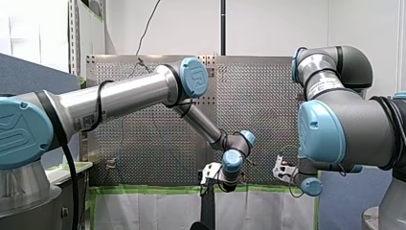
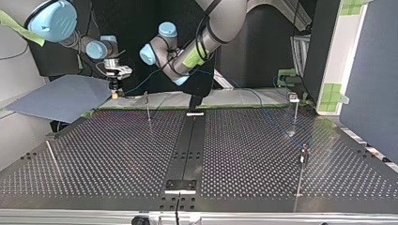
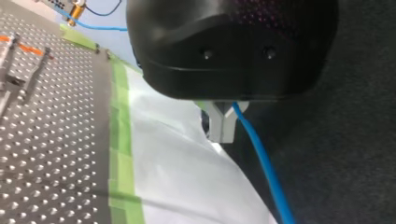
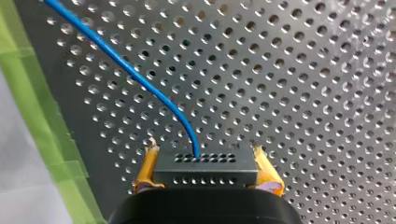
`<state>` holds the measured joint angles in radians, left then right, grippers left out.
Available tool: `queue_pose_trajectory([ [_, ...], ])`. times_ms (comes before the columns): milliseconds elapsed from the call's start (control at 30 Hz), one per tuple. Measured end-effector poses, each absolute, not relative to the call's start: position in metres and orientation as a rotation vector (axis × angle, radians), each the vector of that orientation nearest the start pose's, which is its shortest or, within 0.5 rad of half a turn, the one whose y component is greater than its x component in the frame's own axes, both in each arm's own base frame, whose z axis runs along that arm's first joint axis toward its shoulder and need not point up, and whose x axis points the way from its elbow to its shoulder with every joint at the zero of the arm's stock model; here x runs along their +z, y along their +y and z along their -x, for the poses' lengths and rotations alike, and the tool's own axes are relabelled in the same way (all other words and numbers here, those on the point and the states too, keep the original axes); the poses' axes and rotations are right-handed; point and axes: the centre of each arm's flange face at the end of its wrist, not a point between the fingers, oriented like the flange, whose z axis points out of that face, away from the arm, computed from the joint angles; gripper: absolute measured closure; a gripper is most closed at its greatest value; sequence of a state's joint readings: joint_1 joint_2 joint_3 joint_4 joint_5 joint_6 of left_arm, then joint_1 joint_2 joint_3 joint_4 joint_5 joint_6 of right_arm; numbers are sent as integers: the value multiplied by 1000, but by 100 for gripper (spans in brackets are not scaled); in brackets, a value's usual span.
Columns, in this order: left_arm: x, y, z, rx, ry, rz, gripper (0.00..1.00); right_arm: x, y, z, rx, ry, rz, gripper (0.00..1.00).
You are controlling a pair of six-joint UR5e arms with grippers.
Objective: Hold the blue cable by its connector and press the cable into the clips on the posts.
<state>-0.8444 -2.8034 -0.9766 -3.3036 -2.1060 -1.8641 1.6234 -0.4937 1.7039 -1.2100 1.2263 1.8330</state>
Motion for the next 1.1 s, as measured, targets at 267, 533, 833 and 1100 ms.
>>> queue_pose_trajectory([
  [267,-50,-601,-415,-71,2132,-282,100,-99,-608,-189,1685,-1238,-1372,100],
  [533,-29,-619,-437,-139,2035,-198,100,-95,-618,-177,1687,-1242,-1343,100],
  [833,-27,-616,-457,-168,1980,-139,100,-91,-629,-171,1691,-1239,-1320,100],
  [1100,-34,-610,-469,-198,1946,-106,100,-89,-632,-170,1693,-1234,-1315,100],
])
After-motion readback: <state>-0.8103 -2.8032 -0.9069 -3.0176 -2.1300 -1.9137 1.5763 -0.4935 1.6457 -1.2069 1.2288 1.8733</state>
